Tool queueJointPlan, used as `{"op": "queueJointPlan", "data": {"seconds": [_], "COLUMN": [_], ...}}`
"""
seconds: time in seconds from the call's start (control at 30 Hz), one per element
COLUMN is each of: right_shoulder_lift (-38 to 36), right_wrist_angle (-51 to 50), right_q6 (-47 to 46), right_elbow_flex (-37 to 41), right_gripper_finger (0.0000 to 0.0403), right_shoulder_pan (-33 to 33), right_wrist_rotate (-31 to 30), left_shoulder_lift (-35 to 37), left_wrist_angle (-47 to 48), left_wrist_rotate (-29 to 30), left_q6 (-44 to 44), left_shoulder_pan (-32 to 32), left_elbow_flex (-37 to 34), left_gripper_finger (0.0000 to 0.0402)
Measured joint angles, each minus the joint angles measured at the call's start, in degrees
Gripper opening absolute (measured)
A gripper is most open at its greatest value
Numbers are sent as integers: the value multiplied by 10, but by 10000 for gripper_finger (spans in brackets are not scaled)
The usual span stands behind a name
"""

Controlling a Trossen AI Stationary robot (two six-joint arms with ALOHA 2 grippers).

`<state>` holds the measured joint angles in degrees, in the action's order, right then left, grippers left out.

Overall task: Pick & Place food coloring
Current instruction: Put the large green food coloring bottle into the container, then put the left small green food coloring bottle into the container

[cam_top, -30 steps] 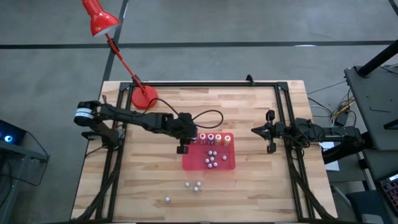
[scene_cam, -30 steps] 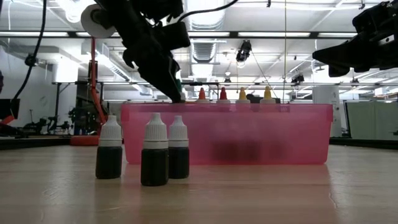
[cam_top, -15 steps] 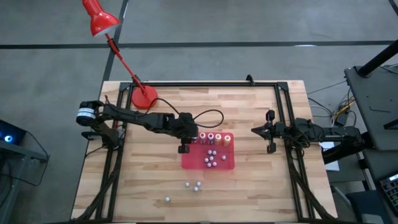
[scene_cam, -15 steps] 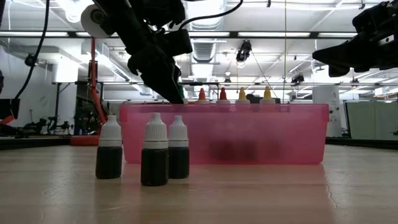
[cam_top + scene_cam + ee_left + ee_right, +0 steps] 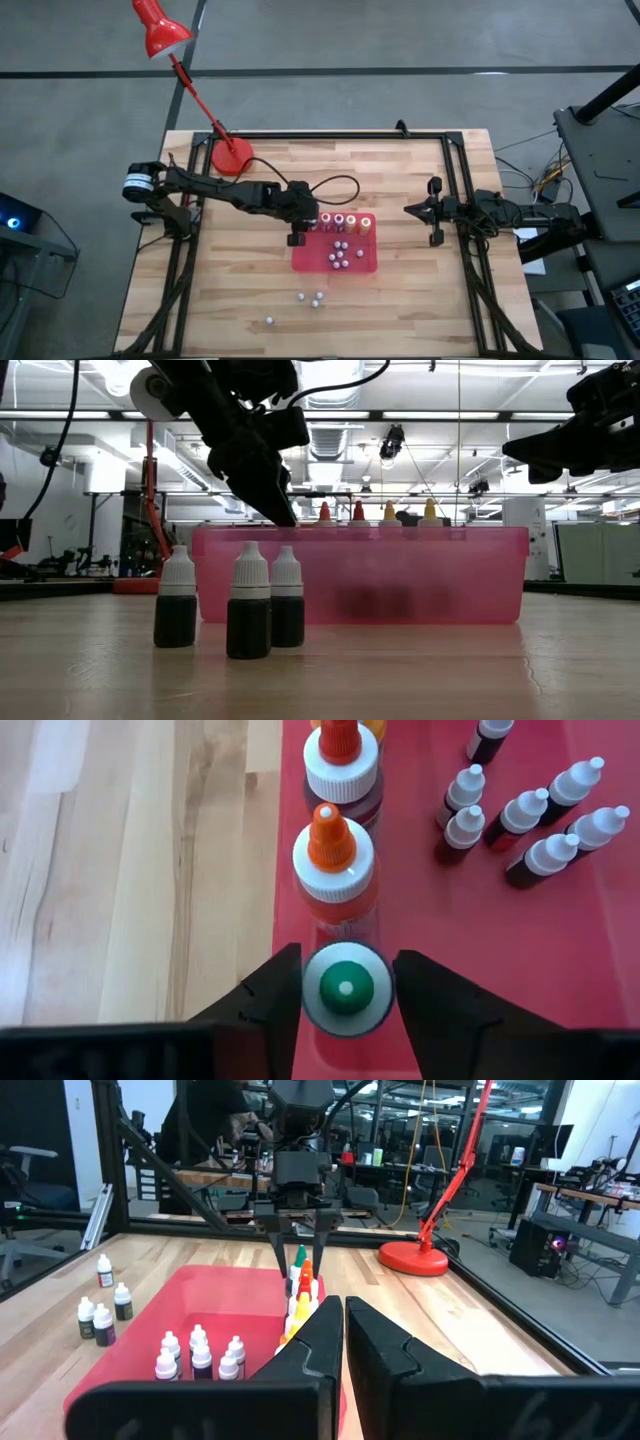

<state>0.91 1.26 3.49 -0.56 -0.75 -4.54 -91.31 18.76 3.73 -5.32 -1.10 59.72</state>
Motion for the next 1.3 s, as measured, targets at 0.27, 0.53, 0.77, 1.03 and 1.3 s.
{"op": "queueJointPlan", "data": {"seconds": [0.27,0.53,0.77,1.03,1.3], "right_shoulder_lift": [0,0,0,0,0], "right_wrist_angle": [0,0,0,0,0], "right_q6": [0,0,0,0,0], "right_elbow_flex": [0,0,0,0,0], "right_gripper_finger": [9,9,9,9,9], "right_shoulder_pan": [0,0,0,0,0], "right_wrist_rotate": [0,0,0,0,0], "left_shoulder_lift": [3,14,27,64,115], "left_wrist_angle": [4,14,49,68,98], "left_wrist_rotate": [0,0,2,5,4], "left_q6": [5,21,22,30,40], "left_shoulder_pan": [1,2,6,25,79], "left_elbow_flex": [0,16,26,29,29], "left_gripper_finger": [144,145,145,145,145]}}
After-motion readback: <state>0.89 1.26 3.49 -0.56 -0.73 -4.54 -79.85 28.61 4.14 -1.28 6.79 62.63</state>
